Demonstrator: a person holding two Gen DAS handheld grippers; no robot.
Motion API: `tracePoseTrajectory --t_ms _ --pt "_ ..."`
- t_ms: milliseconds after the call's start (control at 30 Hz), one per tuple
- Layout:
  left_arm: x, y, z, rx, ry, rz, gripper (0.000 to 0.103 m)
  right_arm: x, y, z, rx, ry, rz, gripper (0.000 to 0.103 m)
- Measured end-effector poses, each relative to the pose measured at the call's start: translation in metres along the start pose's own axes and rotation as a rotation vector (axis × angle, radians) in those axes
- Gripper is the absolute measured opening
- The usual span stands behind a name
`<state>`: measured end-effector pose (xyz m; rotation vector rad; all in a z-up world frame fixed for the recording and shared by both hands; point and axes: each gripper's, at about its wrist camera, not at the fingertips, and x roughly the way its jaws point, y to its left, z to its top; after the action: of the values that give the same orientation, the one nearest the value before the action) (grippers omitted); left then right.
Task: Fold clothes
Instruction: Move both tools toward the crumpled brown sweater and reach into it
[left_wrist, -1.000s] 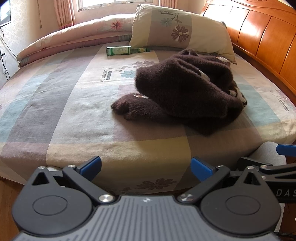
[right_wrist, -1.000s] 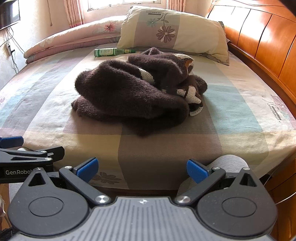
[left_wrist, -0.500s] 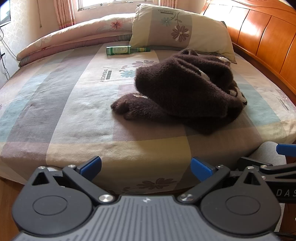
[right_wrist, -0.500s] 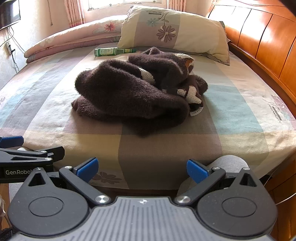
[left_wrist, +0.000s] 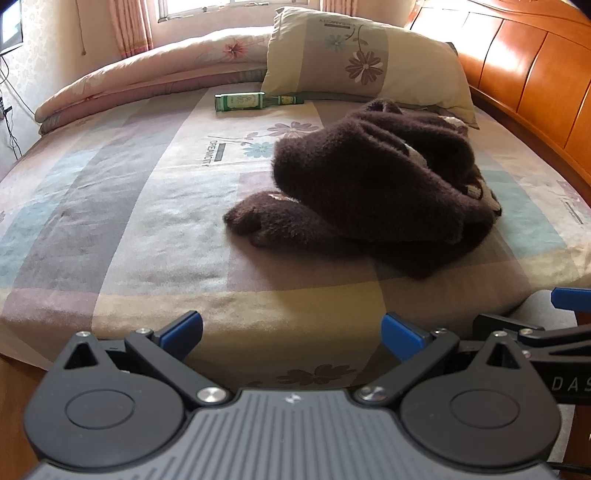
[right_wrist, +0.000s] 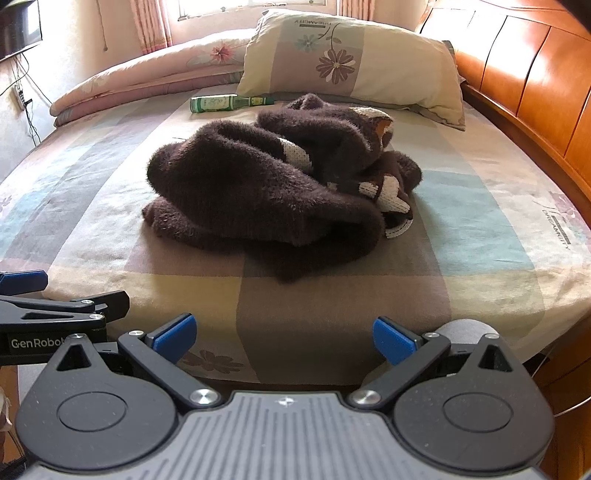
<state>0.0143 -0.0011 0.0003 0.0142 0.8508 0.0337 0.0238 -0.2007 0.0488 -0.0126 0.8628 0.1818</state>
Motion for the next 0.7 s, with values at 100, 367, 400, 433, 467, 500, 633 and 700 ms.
tracePoseTrajectory --t_ms 100,367,400,433,467,500,633,700 --pt "0.004 0.001 0.003 -0.002 0.006 0.000 0.102 0.004 0.000 0.004 -0.005 0.003 0.000 0.103" --pt "0.015 -0.001 0.016 0.002 0.017 0.006 0.102 0.014 -0.002 0.016 -0.013 0.011 -0.001 0.103" --pt "0.016 -0.001 0.018 0.001 0.018 0.005 0.102 0.016 -0.003 0.017 -0.012 0.012 0.000 0.103" --pt "0.018 -0.001 0.020 0.000 0.018 0.003 0.102 0.017 -0.003 0.019 -0.011 0.012 0.000 0.103" --pt "0.019 -0.001 0.022 0.000 0.017 0.001 0.102 0.018 -0.003 0.021 -0.014 0.010 -0.001 0.103" --pt "0.020 -0.001 0.024 0.000 0.015 -0.002 0.102 0.018 -0.004 0.023 -0.017 0.008 -0.002 0.103" --pt "0.025 -0.002 0.030 -0.003 0.010 -0.014 0.102 0.021 -0.006 0.031 -0.029 -0.005 0.002 0.103" --pt "0.027 -0.002 0.033 -0.002 0.013 -0.022 0.102 0.023 -0.008 0.035 -0.040 -0.008 0.005 0.103"
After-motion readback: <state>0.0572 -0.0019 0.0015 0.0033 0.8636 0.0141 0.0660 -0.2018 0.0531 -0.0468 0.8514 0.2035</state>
